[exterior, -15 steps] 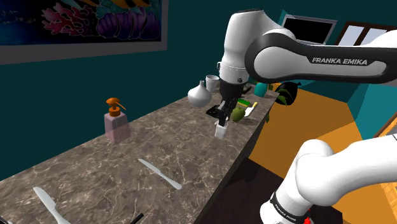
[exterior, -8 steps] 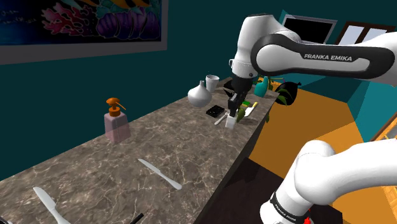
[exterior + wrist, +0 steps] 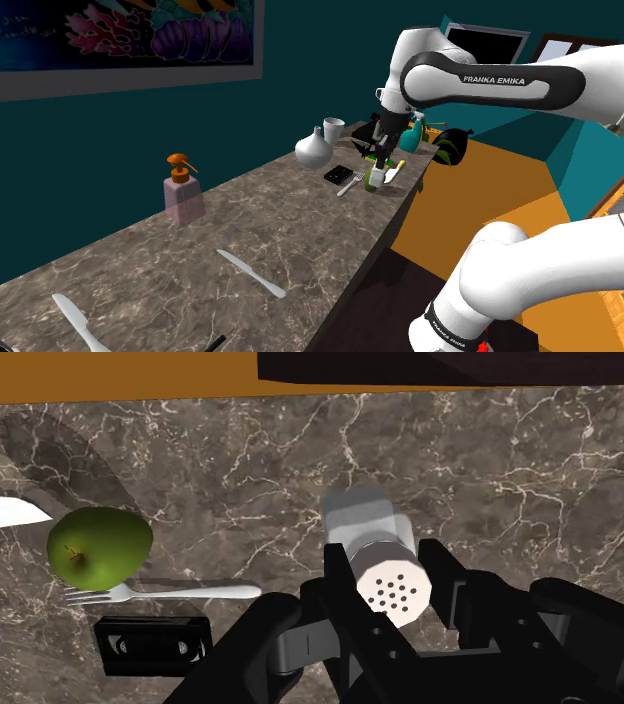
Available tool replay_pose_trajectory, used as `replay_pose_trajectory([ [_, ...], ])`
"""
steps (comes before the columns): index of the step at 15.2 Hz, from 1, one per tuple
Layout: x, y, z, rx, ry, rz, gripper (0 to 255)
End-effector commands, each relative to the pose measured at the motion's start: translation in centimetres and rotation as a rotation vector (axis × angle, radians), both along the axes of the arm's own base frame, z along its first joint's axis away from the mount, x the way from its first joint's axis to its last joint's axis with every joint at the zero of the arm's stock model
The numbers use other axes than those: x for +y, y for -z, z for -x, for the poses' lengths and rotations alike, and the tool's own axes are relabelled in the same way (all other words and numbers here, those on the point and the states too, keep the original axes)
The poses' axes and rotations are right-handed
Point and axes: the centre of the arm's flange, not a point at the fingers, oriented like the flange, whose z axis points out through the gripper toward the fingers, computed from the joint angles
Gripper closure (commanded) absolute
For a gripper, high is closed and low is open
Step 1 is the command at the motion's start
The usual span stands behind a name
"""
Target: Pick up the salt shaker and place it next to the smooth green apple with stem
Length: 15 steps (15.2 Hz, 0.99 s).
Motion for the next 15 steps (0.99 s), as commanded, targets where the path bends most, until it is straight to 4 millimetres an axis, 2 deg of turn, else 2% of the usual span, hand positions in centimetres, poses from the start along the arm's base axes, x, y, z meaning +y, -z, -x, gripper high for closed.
replay_pose_trajectory([
  [1, -2.7, 0.2, -0.1, 0.000, -0.001, 0.001, 255],
  [8, -11.9, 0.1, -0.5, 0.000, -0.001, 0.001, 255],
  [9, -13.8, 0.1, -0.6, 0.000, -0.001, 0.001, 255],
  [15, -13.8, 3.3, -0.6, 0.000, -0.001, 0.001, 255],
])
